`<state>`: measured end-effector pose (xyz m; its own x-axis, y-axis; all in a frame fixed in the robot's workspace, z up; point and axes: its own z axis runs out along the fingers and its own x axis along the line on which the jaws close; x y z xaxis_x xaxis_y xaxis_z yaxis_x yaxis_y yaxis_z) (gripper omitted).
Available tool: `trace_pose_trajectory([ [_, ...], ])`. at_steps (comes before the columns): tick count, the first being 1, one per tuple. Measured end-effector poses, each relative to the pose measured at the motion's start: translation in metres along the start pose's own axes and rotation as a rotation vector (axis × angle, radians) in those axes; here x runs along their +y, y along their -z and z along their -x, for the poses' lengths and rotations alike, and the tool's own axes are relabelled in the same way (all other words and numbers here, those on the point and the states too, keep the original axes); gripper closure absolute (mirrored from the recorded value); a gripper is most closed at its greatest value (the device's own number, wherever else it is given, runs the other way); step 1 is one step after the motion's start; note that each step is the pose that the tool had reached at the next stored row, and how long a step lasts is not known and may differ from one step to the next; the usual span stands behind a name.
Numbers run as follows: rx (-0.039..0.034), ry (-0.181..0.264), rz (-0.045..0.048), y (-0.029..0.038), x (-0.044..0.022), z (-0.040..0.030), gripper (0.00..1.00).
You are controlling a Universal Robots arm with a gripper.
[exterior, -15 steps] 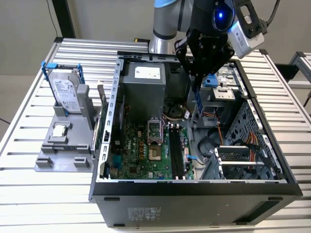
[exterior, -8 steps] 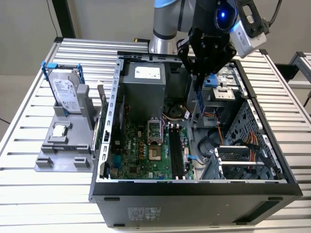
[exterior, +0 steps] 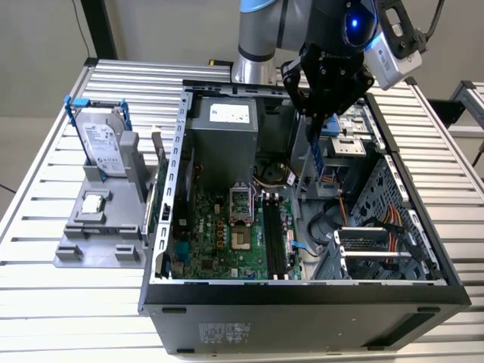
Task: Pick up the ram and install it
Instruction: 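Insert the ram into the slot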
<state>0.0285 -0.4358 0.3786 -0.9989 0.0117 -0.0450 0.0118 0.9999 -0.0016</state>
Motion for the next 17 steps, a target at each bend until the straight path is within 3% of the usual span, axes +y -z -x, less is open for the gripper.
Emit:
trace_pose_trajectory([
  [17, 0.0000, 0.000, 0.0000, 0.0001, 0.0000, -0.0020, 1.00],
])
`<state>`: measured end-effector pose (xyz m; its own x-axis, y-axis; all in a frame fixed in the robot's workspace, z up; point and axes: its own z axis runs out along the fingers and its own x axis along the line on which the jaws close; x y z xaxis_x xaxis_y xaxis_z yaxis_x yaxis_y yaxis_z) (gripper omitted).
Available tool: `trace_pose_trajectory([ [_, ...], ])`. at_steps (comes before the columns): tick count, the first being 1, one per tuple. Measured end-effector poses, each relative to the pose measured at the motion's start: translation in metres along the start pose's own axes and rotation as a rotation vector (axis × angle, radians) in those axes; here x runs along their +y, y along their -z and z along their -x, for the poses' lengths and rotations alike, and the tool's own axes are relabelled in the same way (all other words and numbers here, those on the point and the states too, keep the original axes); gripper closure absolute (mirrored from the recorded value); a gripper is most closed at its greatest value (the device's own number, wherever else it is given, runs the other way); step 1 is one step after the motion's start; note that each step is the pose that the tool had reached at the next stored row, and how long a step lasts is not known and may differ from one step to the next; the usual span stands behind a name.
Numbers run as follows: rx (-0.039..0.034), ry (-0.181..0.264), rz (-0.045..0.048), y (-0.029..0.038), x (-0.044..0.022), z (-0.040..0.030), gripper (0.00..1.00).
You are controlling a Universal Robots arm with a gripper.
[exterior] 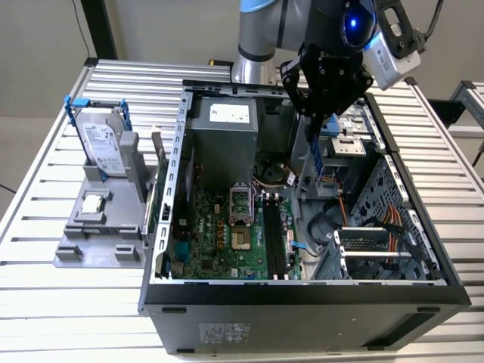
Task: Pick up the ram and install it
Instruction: 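Insert the ram into the slot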
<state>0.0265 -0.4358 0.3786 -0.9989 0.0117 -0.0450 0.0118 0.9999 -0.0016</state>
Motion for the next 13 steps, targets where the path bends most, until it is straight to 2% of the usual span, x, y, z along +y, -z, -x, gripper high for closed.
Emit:
trace_pose_trajectory([
  [13, 0.0000, 0.000, 0.0001, -0.0008, 0.0001, -0.0025, 1.00],
])
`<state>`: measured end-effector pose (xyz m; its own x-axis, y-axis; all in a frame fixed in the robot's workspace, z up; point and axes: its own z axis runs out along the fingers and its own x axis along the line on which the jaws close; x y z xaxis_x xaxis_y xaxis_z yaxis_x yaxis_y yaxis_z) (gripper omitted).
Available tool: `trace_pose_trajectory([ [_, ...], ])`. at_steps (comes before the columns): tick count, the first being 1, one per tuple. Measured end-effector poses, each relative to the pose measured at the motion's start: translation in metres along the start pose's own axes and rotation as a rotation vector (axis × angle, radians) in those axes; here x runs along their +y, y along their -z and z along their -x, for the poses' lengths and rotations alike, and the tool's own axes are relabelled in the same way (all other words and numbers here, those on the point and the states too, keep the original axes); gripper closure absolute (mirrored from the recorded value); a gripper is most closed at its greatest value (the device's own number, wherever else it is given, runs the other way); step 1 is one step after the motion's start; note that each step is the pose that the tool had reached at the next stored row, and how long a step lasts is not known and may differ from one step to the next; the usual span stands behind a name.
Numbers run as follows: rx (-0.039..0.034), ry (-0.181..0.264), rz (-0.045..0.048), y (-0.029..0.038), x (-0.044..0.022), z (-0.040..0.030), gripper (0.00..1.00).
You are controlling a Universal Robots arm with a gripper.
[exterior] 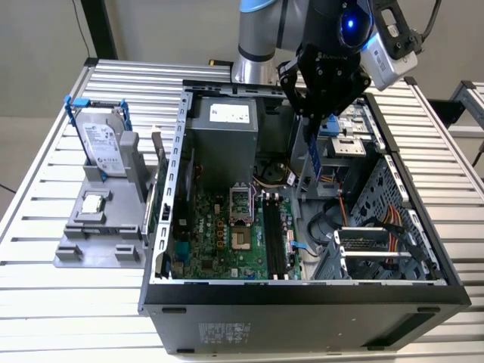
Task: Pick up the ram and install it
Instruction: 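Insert the ram into the slot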
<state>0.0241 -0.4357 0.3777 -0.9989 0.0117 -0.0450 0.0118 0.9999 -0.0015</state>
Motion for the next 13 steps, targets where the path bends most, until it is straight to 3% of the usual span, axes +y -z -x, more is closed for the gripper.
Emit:
trace_pose_trajectory([
  [13, 0.0000, 0.000, -0.0001, -0.0047, 0.0008, -0.0002, 1.00],
])
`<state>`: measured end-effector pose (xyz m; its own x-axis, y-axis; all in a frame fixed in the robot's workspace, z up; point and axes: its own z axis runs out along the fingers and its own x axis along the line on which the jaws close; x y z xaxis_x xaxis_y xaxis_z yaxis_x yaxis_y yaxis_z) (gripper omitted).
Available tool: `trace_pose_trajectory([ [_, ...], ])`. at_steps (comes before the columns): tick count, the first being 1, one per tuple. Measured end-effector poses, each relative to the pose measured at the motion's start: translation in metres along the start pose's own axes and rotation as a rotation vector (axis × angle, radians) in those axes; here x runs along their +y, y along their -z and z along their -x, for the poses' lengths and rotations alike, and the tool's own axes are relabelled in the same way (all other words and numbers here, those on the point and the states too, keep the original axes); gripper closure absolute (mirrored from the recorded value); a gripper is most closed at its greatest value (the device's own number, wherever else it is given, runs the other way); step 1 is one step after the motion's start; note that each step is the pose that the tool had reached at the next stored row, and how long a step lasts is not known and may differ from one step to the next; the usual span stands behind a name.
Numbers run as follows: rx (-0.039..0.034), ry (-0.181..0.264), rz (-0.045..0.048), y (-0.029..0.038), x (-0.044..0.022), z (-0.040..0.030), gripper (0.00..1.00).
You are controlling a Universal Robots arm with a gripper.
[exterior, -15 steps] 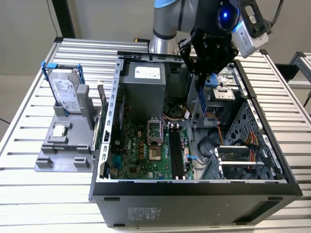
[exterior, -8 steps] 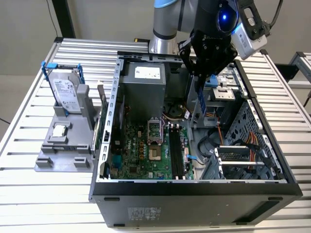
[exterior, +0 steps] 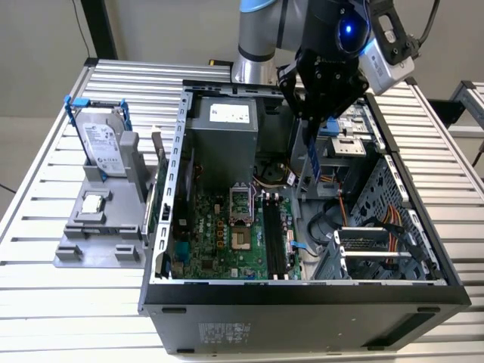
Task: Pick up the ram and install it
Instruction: 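Insert the ram into the slot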
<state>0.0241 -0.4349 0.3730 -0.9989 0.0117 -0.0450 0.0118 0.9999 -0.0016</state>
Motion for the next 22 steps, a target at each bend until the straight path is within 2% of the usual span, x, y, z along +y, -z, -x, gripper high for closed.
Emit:
trace_pose_trajectory([
  [22, 0.0000, 0.000, 0.0000, -0.0069, 0.0014, -0.0003, 1.00],
])
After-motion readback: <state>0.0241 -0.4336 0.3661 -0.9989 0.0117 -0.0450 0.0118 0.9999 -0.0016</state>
